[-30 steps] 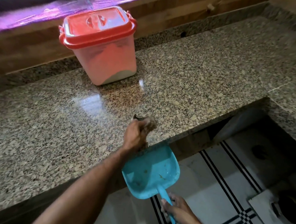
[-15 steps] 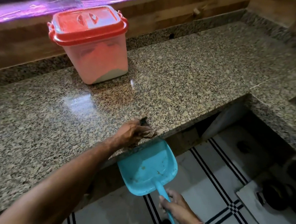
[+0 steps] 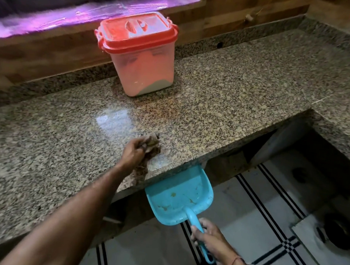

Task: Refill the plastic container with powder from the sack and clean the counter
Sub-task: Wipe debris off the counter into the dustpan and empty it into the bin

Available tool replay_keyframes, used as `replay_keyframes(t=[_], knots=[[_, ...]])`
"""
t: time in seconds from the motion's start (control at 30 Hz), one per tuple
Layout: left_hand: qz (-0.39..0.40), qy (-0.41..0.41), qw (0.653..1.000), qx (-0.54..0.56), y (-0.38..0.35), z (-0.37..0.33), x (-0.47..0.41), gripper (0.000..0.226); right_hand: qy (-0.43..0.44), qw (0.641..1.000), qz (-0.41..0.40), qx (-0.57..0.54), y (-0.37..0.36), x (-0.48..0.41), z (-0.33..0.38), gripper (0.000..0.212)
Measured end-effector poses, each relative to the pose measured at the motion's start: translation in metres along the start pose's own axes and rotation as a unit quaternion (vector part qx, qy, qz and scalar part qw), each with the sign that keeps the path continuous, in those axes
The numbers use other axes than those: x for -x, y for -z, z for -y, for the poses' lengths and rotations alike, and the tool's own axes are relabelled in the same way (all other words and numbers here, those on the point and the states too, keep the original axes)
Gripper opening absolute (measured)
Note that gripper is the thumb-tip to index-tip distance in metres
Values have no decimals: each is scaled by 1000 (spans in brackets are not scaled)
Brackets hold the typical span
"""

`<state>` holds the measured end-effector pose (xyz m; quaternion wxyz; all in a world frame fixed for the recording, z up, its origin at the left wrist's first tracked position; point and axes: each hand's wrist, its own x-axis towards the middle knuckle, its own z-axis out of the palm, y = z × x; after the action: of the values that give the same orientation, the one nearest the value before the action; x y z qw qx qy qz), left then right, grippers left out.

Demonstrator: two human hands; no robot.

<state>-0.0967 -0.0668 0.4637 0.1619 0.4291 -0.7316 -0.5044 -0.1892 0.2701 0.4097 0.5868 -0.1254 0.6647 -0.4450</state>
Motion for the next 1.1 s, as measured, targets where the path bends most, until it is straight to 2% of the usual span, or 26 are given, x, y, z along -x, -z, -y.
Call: replay_keyframes(t=[0.03,0.1,0.13,0.2,0.37,0.5,0.67,0.73,0.8,0.93,1.1], knots=[[-20,7,1000,-10,8,3,0,30,2,1000,-1,2,-3,1,-1,21],[-62,-29,989,-131,23,15,7,19,0,1000,-8,4,-9,4,-6,20],[-74,-42,974,-210,27,22,13,18,-1,1000,-13,2,-12,5,-8,20],[-80,-53,952,-291,23,32,26,25,-8,1000,-17,2,-17,8,-13,21],[-86,-54,957,-270,-37,17,54,28,-23,999,-26,12,-31,12,-17,23],[-82,-16,970,-227,-63,-4,49,28,-22,999,-37,2,-41,15,-12,23],[-30,-1,998,-63,-56,-18,23,17,-15,999,-44,-21,-48,16,-7,21],[-36,-21,995,-92,-44,-14,11,16,-12,999,-50,-17,-46,18,-9,20],[-11,-83,985,-148,-34,-7,4,21,-10,998,-54,-11,-44,20,-10,18],[85,-199,932,-291,-49,4,5,28,-8,999,-47,-5,-45,22,-7,15],[91,-196,919,-330,-63,6,10,36,-22,999,-45,14,-44,25,-5,22]])
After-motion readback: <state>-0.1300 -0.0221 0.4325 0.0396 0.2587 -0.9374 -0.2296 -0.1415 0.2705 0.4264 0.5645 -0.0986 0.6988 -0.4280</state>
